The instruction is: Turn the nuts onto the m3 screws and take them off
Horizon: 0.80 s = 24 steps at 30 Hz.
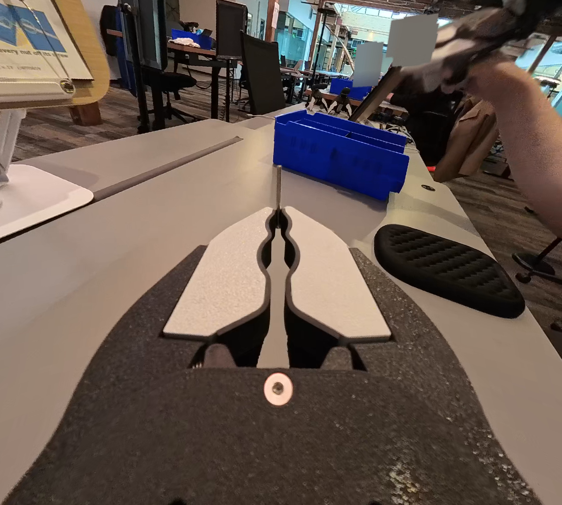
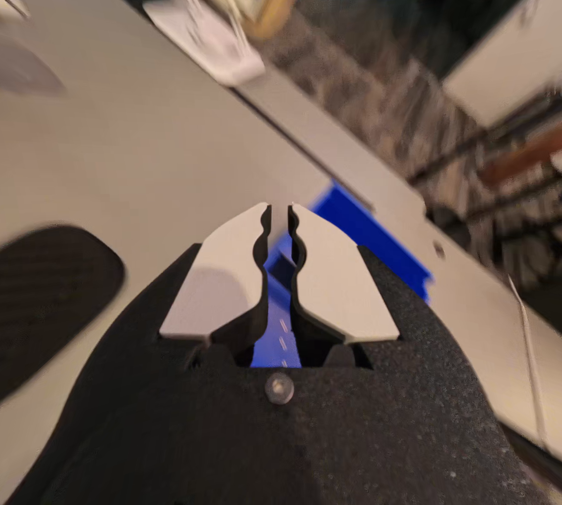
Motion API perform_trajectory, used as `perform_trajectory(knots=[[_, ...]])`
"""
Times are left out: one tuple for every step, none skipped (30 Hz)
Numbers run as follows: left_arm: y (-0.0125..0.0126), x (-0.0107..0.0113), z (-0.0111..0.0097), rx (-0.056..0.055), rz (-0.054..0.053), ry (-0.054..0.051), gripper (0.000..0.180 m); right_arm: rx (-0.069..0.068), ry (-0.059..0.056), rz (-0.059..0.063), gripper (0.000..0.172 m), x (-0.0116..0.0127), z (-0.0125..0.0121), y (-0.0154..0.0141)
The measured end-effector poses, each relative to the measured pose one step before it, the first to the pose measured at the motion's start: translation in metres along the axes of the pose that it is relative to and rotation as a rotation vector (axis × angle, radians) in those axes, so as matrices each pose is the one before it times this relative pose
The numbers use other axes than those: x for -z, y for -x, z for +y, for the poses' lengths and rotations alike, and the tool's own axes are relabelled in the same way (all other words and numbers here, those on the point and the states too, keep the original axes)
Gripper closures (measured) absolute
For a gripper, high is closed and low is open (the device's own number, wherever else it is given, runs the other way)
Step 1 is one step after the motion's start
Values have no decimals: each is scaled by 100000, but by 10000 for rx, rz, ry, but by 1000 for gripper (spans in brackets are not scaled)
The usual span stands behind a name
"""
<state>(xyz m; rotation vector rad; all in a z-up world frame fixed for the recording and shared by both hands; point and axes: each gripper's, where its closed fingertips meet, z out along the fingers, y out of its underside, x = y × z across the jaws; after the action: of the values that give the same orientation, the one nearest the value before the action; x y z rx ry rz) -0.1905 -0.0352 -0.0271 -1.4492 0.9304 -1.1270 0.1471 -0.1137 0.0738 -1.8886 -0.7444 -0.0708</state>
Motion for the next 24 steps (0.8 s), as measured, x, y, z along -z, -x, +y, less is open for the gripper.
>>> perform_trajectory(knots=[[-136,-83,93,-30,55,39,178,242,-1283,-586,162,-206,-3043,2931],[-104,-43,79,-9,51,9,178,291,-1157,-723,163,-1003,-2528,3163],[-60,-28,32,24,46,-20,178,149,-885,-592,165,-1721,-1780,2797],[-67,-23,-6,60,60,-45,178,-50,-631,-421,167,-2274,-1041,2265],[-120,0,-85,92,96,-80,178,-257,-463,-373,166,-2596,-465,1938],[-175,19,-133,100,121,-102,178,-354,-319,-497,165,-2724,19,1861],[-197,12,-174,78,127,-106,178,-449,-206,-604,165,-2720,375,1731],[-201,21,-152,49,126,-85,178,-482,-151,-616,164,-2585,585,1431],[-224,33,-97,26,131,-48,178,-401,-34,-446,163,-2319,710,909],[-185,43,-126,11,107,-77,178,-290,-11,-219,163,-1923,591,367],[-124,33,-139,19,77,-82,178,-266,-145,-86,163,-1491,274,70],[-71,33,-116,32,49,-60,178,-265,-205,13,163,-1124,115,-151],[-43,34,-125,26,34,-73,178,-181,-119,77,163,-861,192,-302],[-9,44,-125,7,7,-59,178,-137,-60,133,162,-618,252,-410],[5,29,-77,-15,-12,-28,178,-140,-131,113,161,-387,131,-369],[7,8,-51,-21,-11,-18,178,-145,-187,57,160,-177,6,-251],[-38,9,-52,-21,9,-22,179,-210,-245,26,160,-30,-135,-168],[-61,-2,-52,-18,24,-22,178,-235,-218,-72,161,10,-131,-37],[-43,-21,-22,-21,9,-9,178,-258,-71,-164,160,-38,36,60],[-23,-28,23,-20,9,12,178,-259,71,-91,160,-67,200,-80],[-61,-51,46,-13,33,19,178,-192,59,-129,159,-80,211,-23],[-79,-59,58,-5,43,20,178,-201,12,-283,159,-91,177,237],[-103,-62,62,-19,51,27,178,-226,-33,-250,159,-80,127,229],[-159,-62,77,-48,80,32,178,-199,-46,-129,160,-53,137,105]])
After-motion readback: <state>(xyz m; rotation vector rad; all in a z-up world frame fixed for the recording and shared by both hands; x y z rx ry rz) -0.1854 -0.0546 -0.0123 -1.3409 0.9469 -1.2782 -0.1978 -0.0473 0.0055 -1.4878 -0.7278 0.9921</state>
